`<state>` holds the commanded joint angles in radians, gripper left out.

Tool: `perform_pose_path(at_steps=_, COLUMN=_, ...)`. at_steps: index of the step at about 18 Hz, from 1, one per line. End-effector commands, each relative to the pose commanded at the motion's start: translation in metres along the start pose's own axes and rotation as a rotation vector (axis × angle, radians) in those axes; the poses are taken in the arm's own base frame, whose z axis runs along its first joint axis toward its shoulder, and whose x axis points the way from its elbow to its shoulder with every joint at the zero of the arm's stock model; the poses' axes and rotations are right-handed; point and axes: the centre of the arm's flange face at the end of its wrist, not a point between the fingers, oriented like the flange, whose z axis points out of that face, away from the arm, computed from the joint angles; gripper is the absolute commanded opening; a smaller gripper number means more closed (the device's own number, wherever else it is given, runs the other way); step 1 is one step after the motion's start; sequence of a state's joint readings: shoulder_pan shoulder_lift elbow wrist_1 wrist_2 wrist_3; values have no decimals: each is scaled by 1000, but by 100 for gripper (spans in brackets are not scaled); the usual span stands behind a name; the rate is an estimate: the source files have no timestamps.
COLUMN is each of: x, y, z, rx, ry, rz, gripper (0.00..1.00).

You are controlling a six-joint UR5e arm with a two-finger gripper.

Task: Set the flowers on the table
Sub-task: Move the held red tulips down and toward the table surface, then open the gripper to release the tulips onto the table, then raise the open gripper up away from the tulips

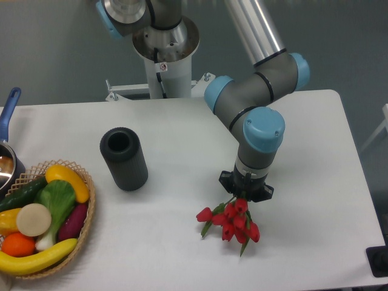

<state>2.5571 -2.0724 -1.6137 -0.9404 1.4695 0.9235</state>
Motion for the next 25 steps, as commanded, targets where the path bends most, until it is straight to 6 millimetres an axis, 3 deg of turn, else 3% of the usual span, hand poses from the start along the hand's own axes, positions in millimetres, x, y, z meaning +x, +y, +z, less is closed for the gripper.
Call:
perform_pose_path(at_steps=10, x=-6, y=8, z=-7, rx=8, ry=-43, rz=-7, gripper=100)
perform_pose_path(at_steps=13, x=-15, y=19, z=-28, rx=-4, ry=-90, rz=-22, gripper=100)
perform_pose_path(at_steps=18, x=-50, y=49, z=-60, rx=20, ry=-141, rz=-53, gripper=100)
perform_pose_path(at_steps=25, x=-59, y=63, z=-64, rx=14, ry=-147, rz=-29, gripper=100)
